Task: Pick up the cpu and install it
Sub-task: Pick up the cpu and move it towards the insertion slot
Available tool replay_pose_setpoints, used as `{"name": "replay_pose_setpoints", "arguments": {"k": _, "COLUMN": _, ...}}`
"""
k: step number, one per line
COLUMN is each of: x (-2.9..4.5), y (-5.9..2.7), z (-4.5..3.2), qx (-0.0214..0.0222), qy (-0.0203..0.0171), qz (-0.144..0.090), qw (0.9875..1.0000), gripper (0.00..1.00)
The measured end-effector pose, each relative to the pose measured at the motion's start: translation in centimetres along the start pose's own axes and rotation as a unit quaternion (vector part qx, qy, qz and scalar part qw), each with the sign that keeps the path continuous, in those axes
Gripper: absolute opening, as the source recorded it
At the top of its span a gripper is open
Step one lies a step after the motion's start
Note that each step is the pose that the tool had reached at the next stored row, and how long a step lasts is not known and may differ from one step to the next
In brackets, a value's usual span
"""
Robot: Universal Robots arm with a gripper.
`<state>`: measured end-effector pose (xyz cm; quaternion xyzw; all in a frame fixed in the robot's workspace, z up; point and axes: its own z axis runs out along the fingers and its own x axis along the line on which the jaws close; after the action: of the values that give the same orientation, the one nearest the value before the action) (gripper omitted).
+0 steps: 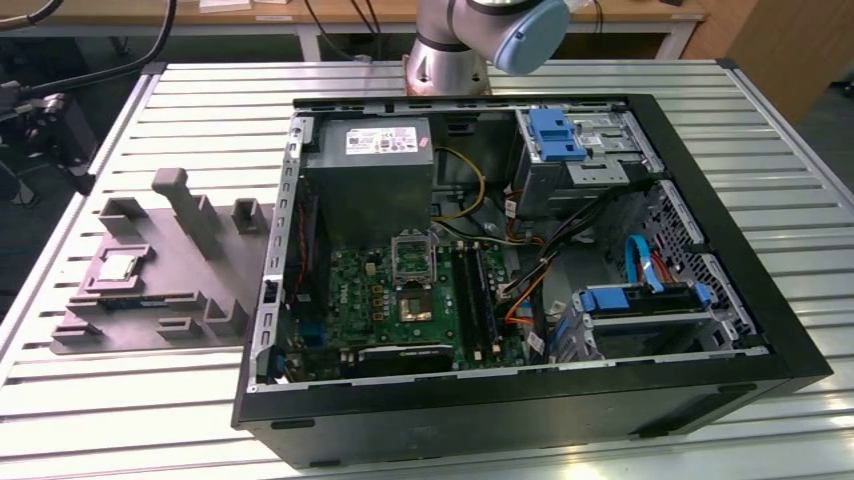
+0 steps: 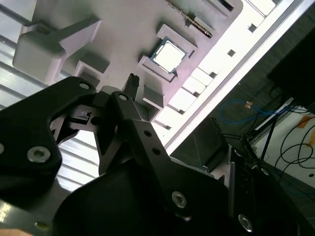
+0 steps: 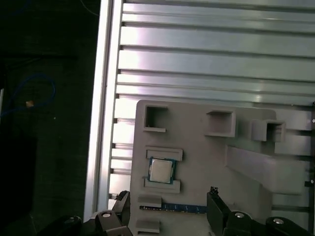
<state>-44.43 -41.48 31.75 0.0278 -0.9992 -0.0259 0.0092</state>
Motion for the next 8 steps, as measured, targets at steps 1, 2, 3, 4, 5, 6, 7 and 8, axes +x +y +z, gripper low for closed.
{"name": "replay_pose_setpoints", "arguments": {"k": 1, "x": 0.01, "y": -0.04, "z": 0.18, "qx": -0.0004, "qy": 0.0000, "qz": -0.001, "qw": 1.0000, "gripper": 0.72}}
{"name": "replay_pose_setpoints", "arguments": {"k": 2, "x": 0.02, "y": -0.09, "z": 0.36, "qx": -0.0008, "qy": -0.0001, "qz": -0.001, "qw": 1.0000, "gripper": 0.72}}
{"name": "replay_pose_setpoints", "arguments": {"k": 3, "x": 0.04, "y": -0.13, "z": 0.54, "qx": -0.0009, "qy": -0.0001, "qz": -0.001, "qw": 1.0000, "gripper": 0.72}}
{"name": "replay_pose_setpoints", "arguments": {"k": 4, "x": 0.05, "y": -0.18, "z": 0.70, "qx": -0.0011, "qy": -0.0001, "qz": -0.001, "qw": 1.0000, "gripper": 0.72}}
{"name": "replay_pose_setpoints", "arguments": {"k": 5, "x": 0.07, "y": -0.22, "z": 0.87, "qx": -0.0012, "qy": 0.0000, "qz": -0.001, "qw": 1.0000, "gripper": 0.72}}
{"name": "replay_pose_setpoints", "arguments": {"k": 6, "x": 0.08, "y": -0.25, "z": 0.99, "qx": -0.0014, "qy": -0.0001, "qz": -0.001, "qw": 1.0000, "gripper": 0.72}}
{"name": "replay_pose_setpoints", "arguments": {"k": 7, "x": 0.09, "y": -0.25, "z": 1.00, "qx": -0.0014, "qy": -0.0001, "qz": -0.001, "qw": 1.0000, "gripper": 0.72}}
{"name": "replay_pose_setpoints", "arguments": {"k": 8, "x": 0.09, "y": -0.25, "z": 1.00, "qx": -0.0014, "qy": -0.0001, "qz": -0.001, "qw": 1.0000, "gripper": 0.72}}
